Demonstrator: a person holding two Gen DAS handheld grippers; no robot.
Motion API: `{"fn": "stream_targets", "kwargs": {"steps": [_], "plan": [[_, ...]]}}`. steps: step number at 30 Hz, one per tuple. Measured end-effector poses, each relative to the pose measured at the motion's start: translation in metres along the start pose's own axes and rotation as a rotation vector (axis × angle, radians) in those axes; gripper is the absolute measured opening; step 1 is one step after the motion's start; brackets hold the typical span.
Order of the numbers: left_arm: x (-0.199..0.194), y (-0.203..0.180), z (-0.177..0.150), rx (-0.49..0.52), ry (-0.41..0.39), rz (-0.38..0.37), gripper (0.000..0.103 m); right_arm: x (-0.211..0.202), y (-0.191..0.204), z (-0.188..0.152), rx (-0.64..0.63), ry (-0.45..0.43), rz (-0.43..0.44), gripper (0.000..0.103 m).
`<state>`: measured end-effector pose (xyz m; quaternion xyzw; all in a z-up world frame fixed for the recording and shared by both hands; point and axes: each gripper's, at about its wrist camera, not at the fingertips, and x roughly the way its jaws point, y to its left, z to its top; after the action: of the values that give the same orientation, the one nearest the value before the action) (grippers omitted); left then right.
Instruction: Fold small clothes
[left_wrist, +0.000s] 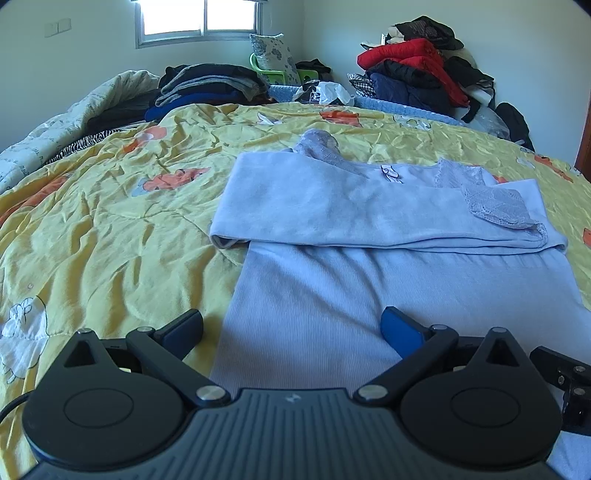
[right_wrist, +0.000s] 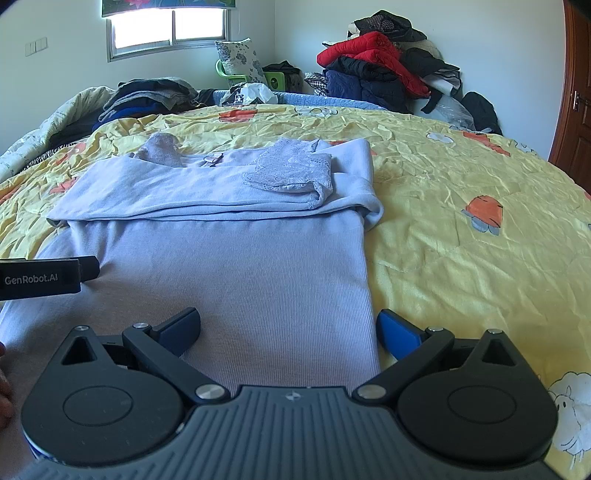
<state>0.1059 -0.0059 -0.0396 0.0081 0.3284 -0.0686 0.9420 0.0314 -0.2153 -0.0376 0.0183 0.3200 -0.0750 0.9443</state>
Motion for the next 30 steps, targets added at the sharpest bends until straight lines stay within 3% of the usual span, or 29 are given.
{"fn": "stream_targets", "kwargs": {"steps": [22,30], "plan": [[-0.004,0.002,-0.004,0.008,0.004,-0.017,0.103,-0.002,0.001,-0.001,-0.008,0.001,-0.005,0.102],[-0.033,0.012,-0.022,0.0,0.019,-0.039,0.103,-0.017,0.001,-0.011,0.0,0.004,0.006,0.102]]}}
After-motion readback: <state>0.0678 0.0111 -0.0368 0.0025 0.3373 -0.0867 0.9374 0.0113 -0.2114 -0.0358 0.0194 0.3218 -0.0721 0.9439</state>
